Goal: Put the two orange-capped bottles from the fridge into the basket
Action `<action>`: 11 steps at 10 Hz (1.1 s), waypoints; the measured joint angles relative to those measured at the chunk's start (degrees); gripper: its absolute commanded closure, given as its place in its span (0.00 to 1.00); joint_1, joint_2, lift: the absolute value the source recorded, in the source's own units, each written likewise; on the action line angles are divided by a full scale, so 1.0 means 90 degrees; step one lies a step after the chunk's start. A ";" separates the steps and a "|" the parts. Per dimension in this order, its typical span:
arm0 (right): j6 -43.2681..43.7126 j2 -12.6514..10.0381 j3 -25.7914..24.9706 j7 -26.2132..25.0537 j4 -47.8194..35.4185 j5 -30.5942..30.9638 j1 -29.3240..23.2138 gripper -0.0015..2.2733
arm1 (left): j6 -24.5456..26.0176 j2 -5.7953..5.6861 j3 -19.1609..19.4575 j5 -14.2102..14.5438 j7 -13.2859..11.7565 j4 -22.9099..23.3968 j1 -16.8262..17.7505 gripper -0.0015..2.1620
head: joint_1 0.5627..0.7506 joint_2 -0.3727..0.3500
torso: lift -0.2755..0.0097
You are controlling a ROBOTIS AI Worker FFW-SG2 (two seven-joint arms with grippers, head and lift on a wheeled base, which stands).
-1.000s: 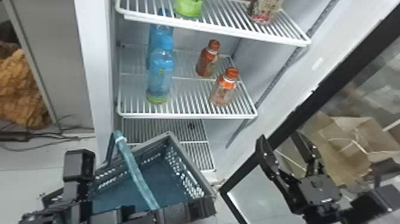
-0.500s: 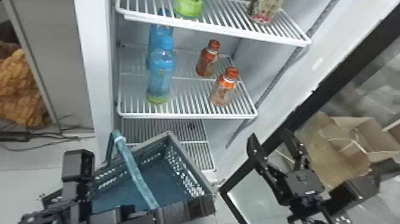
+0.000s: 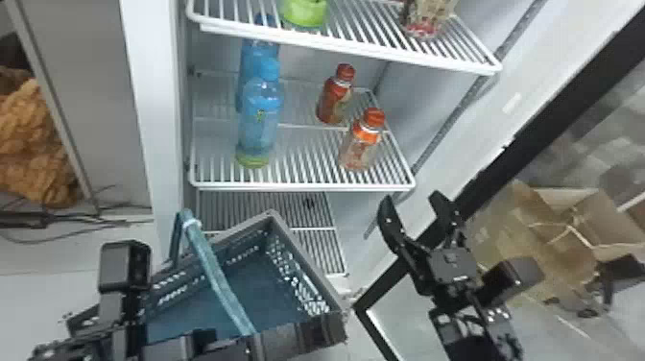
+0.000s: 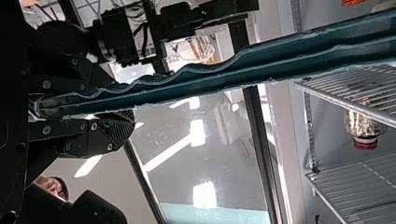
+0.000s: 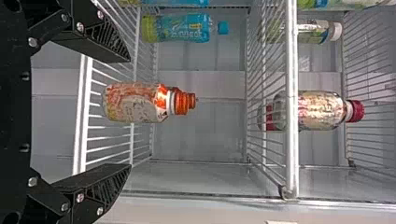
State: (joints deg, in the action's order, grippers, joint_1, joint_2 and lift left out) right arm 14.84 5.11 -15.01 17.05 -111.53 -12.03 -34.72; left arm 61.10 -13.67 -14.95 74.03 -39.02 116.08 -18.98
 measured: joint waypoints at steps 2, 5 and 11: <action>0.0158 0.0121 0.0246 -0.0037 0.0475 0.0004 0.0480 0.12 | -0.0008 0.0005 0.0010 0.0012 0.0000 0.0000 -0.0016 0.54 | 0.70 0.03 | 0.14; 0.0330 0.0231 0.0503 -0.0153 0.1092 0.0005 0.1040 0.12 | -0.0016 0.0005 0.0010 0.0020 0.0000 0.0001 -0.0020 0.54 | 0.70 0.03 | 0.14; 0.0571 0.0360 0.0866 -0.0378 0.2249 0.0031 0.2269 0.12 | -0.0092 0.0010 0.0026 0.0072 0.0000 0.0001 -0.0050 0.54 | 0.70 0.03 | 0.14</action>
State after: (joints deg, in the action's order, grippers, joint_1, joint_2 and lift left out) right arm 19.98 8.35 -7.21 13.65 -91.28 -11.76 -14.29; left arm 60.27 -13.57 -14.71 74.69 -39.02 116.09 -19.43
